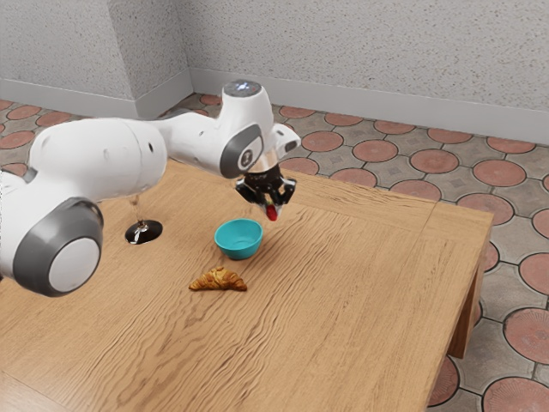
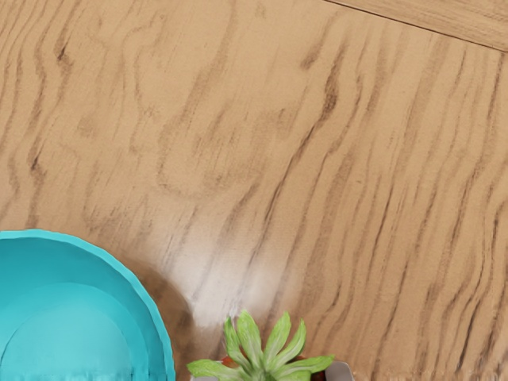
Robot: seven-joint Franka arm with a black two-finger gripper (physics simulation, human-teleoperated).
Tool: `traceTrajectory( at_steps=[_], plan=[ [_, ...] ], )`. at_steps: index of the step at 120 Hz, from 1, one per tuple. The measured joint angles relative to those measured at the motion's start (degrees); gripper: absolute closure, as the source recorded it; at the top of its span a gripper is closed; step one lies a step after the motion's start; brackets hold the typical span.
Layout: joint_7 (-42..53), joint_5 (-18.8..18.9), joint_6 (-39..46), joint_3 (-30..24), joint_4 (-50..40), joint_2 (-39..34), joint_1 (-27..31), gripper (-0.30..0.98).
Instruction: Take strawberry from the bowl
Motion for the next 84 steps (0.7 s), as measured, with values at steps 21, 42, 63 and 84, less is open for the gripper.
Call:
traceTrajectory(
  at_steps=[21, 42, 63, 84],
  plan=[
    [-0.9, 0.05, -0.08, -0.88, 0.19, 2.19, -5.83, 0.75],
    [-2.04, 0.22, 0.13, -3.76, 2.24, 5.96, -7.33, 0.75],
    [-3.01, 0.3, 0.83, -5.47, 5.27, 8.92, -7.58, 0.75],
    [-3.24, -0.25, 2.23, -5.73, 5.39, 9.79, -7.49, 0.58]
  ],
)
